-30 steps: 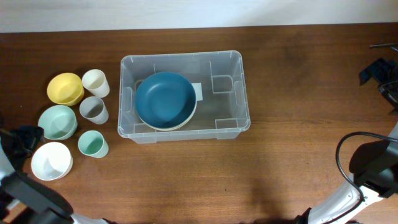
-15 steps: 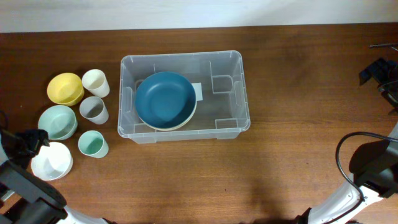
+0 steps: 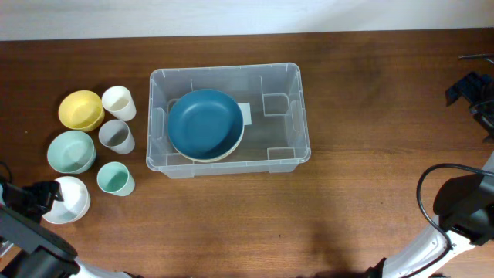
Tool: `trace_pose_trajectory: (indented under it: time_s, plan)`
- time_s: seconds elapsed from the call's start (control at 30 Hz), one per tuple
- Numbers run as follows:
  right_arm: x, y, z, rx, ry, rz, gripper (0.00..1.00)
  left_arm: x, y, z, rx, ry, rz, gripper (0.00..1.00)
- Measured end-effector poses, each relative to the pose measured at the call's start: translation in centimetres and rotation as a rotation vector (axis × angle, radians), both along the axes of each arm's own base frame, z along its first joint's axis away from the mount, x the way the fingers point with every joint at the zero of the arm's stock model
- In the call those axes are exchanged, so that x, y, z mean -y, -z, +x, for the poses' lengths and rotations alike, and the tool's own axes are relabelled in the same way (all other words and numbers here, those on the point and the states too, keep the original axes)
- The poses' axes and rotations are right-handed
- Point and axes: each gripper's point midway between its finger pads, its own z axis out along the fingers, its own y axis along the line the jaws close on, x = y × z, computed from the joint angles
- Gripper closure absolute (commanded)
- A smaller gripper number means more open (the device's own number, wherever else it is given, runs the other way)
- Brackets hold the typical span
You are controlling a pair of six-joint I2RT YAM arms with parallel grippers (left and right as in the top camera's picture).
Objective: Pack container
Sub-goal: 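Move the left gripper to the white bowl at front left and grasp its rim, then lift the white bowl and carry it over the bin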
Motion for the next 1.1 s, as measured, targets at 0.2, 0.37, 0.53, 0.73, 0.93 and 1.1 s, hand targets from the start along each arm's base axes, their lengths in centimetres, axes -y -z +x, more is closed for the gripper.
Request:
trace_pose_trajectory:
  time_s: [0.2, 0.37, 0.53, 0.73, 0.93, 1.1]
  plan:
    - [0.0, 0.0, 0.0, 0.0, 0.001, 0.0, 0.01, -1.5, 0.2, 0.3, 0.006, 0.002, 0.07, 0.07]
    - [0.0, 0.0, 0.0, 0.0, 0.001, 0.001, 0.01, -1.5, 1.2, 0.0, 0.0, 0.003, 0.082, 0.09]
    - [0.0, 0.0, 0.0, 0.0, 0.001, 0.0, 0.01, -0.7, 3.0, -0.7, -0.012, 0.005, 0.078, 0.11]
    - [0.0, 0.0, 0.0, 0.0, 0.0, 0.0, 0.01, -0.3, 3.9, -1.1, -0.018, 0.006, 0.071, 0.36]
    - [0.0, 0.0, 0.0, 0.0, 0.0, 0.0, 0.01, -0.3, 3.9, -1.1, -0.017, 0.012, 0.073, 0.58]
    - [0.0, 0.0, 0.0, 0.0, 0.001, 0.0, 0.01, -0.3, 3.9, -1.1, -0.016, 0.012, 0.073, 0.82]
